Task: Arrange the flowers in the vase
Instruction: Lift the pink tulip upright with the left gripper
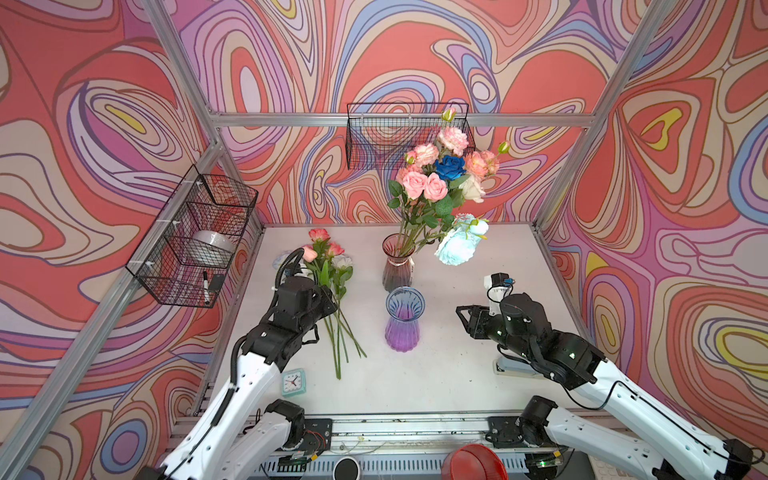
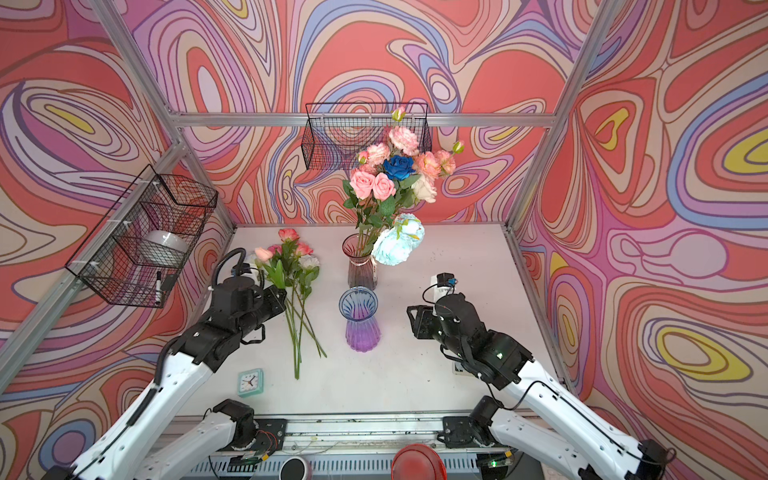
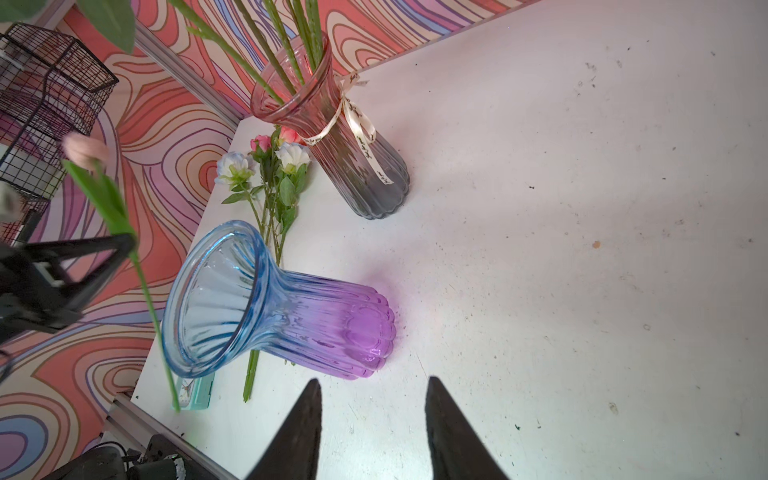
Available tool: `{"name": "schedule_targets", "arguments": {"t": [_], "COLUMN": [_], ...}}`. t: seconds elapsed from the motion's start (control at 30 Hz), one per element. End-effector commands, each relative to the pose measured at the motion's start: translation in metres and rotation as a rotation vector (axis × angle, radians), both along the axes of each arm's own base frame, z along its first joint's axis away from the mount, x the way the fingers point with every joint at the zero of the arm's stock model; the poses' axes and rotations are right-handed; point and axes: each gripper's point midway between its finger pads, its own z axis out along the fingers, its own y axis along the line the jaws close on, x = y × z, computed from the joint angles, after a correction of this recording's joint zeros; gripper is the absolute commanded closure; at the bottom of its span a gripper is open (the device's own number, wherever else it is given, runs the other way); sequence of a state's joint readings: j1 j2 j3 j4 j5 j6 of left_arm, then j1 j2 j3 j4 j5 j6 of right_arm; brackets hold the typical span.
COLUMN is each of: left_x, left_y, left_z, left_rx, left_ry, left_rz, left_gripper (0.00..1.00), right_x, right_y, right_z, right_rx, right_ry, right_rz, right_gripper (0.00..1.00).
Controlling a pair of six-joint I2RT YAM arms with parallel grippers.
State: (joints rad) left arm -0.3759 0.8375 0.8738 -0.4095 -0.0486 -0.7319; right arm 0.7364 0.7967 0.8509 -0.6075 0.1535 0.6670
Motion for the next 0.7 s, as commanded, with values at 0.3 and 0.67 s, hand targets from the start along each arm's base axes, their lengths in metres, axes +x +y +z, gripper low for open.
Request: {"name": "schedule_targets", "arguments": {"t": [0.3, 0.67], "left_x": [-0.007, 0.033], "left_y": [-0.095, -0.151], "left_z": [0.221, 0.144], "left_rx": [-0.129, -0.157], "left_ry": [-0.729, -0.701], "left_rz": [-0.238, -0.279], "left_gripper": [1.00, 1.00], "right_x": [-0.002, -0.002], "right_y": [-0.008, -0.010], "right_z": [0.012, 0.011], "right_rx": [0.000, -0.007], "right_ry": [-0.014, 0.002], "right_rz": [-0.030, -0.048], "right_gripper": [0.58, 0.58]}}
